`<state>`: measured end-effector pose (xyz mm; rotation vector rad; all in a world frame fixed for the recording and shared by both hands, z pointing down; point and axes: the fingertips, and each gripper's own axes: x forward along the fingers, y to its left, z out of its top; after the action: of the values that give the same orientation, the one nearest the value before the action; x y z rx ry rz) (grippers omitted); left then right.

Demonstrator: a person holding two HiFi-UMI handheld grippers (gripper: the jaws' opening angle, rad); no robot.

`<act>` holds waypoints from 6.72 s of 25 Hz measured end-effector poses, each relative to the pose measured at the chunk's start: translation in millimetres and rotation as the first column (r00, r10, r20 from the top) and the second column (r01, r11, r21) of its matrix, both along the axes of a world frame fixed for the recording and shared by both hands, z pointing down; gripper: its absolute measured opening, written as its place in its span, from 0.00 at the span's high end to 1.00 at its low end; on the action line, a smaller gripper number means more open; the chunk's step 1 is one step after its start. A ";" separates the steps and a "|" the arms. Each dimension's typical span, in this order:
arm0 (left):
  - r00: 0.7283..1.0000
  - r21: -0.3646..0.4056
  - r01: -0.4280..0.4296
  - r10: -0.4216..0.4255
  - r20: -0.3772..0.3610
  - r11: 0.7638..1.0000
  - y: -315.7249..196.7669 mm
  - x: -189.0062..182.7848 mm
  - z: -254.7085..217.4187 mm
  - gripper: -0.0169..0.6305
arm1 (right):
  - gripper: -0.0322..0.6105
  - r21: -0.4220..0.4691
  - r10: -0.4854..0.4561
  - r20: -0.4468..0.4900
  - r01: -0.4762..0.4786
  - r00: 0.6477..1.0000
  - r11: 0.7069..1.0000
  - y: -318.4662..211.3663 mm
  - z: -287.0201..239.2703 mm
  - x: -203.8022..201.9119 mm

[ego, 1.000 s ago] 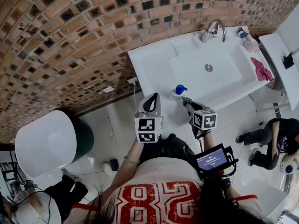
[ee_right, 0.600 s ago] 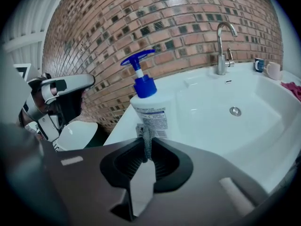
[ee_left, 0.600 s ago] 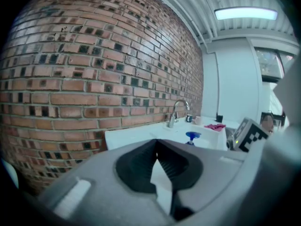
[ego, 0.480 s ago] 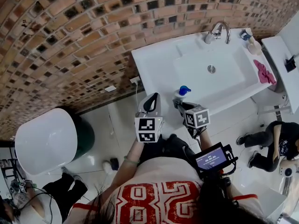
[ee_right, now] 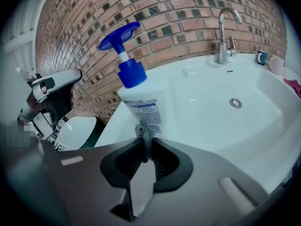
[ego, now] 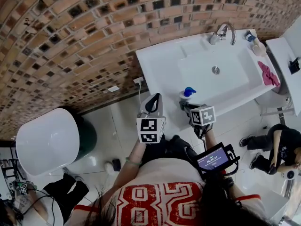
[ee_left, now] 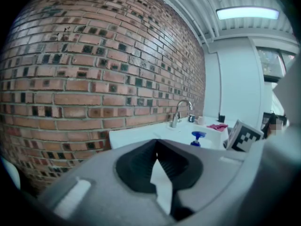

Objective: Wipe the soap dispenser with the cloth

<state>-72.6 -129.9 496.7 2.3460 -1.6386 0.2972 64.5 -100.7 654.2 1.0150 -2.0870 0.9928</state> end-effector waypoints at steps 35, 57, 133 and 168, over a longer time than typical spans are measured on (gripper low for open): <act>0.990 0.018 -0.133 0.133 -0.039 0.991 -9.3 25.9 1.3 0.97 | 0.88 0.190 0.238 0.118 -0.257 0.964 0.947 -25.1 -113.0 59.5; 0.988 -0.021 0.157 -0.157 0.000 0.987 -10.0 57.3 3.9 0.97 | 0.88 0.035 -0.066 0.254 0.059 0.965 0.998 -38.6 -62.1 47.0; 0.931 -0.042 0.364 -0.364 0.005 0.930 2.3 25.0 12.1 0.97 | 0.88 0.150 -0.513 0.266 0.491 0.816 0.858 -89.9 -86.0 11.8; 0.908 -0.048 0.419 -0.420 -0.007 0.907 4.2 0.1 8.8 0.97 | 0.88 -0.064 -0.598 0.278 0.635 0.752 0.770 -71.3 -14.4 5.7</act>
<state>-72.5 -125.7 505.5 1.8881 -2.0450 0.2197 70.2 -172.0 639.8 0.0732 -2.2613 0.9276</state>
